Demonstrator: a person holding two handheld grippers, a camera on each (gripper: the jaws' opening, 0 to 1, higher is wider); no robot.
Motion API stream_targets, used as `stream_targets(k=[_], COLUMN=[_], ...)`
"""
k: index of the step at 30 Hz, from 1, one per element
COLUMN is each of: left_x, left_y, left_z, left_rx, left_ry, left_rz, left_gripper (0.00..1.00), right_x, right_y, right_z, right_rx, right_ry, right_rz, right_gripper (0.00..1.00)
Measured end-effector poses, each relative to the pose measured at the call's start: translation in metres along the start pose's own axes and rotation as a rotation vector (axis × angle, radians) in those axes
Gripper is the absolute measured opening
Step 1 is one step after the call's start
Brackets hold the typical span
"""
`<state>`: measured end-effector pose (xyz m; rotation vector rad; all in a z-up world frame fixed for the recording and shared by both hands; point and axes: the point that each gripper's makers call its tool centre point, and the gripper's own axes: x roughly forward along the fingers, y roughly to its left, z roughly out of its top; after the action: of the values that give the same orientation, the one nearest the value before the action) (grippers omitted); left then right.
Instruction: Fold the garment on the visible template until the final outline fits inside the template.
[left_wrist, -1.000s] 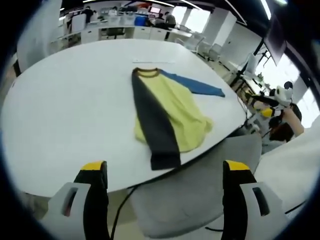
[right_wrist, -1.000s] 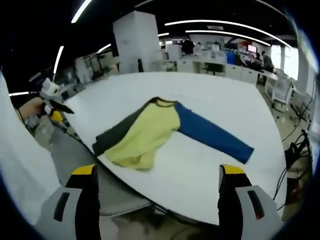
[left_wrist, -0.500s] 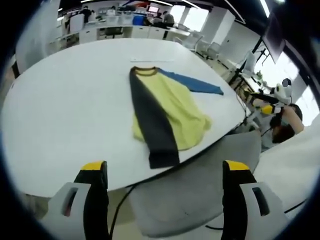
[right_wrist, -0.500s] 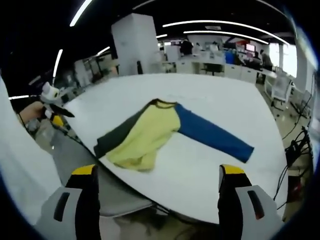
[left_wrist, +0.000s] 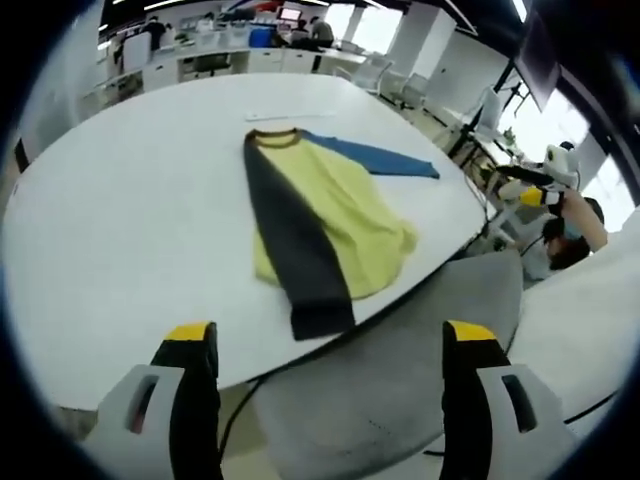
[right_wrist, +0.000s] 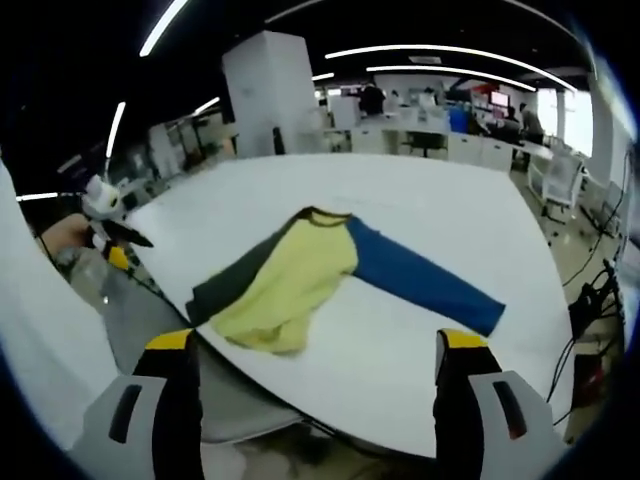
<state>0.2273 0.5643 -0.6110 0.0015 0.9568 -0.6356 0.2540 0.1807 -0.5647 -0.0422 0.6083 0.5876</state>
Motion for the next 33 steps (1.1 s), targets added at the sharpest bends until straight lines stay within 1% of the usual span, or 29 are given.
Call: stream_targets(k=[4,7,11,15,22,29,33], left_x=[0.007,0.011,0.016,0.023,0.034,0.044,0.049], left_y=[-0.001,0.003,0.008,0.012,0.014,0.022,0.025], left_z=[-0.004,-0.006,-0.007,-0.010,-0.013,-0.019,-0.024], left_rx=[0.004,0.003,-0.018,-0.020,-0.028,-0.034,-0.048], left_ry=[0.015,0.022,0.022,0.044,0.062,0.082,0.089], left_rz=[-0.010,-0.010,-0.016,-0.019,-0.033,-0.021,-0.024], left_gripper=[0.85,0.84,0.81,0.80,0.77,0.73,0.70], right_x=[0.002,0.004,0.008,0.011,0.017,0.021,0.021], right_y=[-0.002,-0.002,-0.003,-0.005,-0.006,-0.003,-0.003], right_z=[-0.001,0.002,0.002,0.001,-0.001,-0.004,-0.002], right_rx=[-0.007,0.004,0.004,0.008,0.018,0.021,0.032], right_ry=[0.008,-0.001,0.002,0.004,0.009,0.021,0.013], right_rz=[-0.005,0.000,-0.001,0.000,0.001,0.012,0.013], right_gripper=[0.97,0.97,0.97,0.97,0.97,0.97,0.96])
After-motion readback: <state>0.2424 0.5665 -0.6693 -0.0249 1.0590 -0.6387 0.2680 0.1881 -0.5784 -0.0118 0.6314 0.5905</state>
